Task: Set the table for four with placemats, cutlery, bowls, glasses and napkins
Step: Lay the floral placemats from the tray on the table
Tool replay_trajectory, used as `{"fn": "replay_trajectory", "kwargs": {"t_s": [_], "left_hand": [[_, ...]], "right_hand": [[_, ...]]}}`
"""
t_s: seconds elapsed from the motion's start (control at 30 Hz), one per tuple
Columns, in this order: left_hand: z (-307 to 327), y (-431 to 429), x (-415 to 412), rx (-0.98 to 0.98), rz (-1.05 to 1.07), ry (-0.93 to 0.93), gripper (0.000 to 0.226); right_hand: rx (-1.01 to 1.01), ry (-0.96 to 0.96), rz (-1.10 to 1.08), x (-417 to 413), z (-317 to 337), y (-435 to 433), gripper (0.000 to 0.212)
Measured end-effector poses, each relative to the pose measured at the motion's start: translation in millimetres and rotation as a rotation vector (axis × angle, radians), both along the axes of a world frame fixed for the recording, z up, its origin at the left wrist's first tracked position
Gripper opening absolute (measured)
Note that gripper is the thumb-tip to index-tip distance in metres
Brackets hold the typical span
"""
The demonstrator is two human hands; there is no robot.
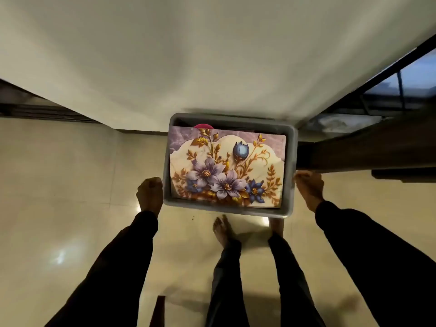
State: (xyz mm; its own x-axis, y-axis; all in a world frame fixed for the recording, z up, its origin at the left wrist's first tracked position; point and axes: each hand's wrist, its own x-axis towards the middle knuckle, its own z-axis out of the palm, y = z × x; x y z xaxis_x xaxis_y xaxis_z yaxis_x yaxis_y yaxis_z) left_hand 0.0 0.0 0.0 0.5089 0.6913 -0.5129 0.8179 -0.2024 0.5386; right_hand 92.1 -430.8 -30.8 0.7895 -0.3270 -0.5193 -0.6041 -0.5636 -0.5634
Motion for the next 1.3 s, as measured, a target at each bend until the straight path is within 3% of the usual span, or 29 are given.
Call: {"fn": "replay_trajectory", "kwargs": {"t_s": [0.13, 0.23, 0.33, 0.67, 0.93, 1.3], "left_hand": [[-21, 28, 28, -0.178, 0.013, 0.006, 0.033], [-40, 41, 46, -0.363, -0.083, -0.02, 0.012], [-51, 48, 59, -0.442, -0.103, -0.054, 0.019], [-56, 52, 71, -0.441, -0.12, -0.06, 0.034], [-59, 70, 26, -0.328, -0.014, 0.001, 0.043], [12, 58, -68, -0.3, 0.123, -0.077, 0.042]], "right_hand": [[-0.113, 0.037, -0.094, 11, -17, 10, 0.015], [-0.094, 0.08, -0.163, 15, -35, 15, 0.021], [-0.122, 0.085, -0.197, 21, -44, 18, 0.025], [-0.097, 0.026, -0.199, 25, -50, 7, 0.024], [-0.086, 0.048, -0.124, 9, -35, 6, 0.024], [-0.045, -0.006, 0.056, -16, 37, 2, 0.017]]}}
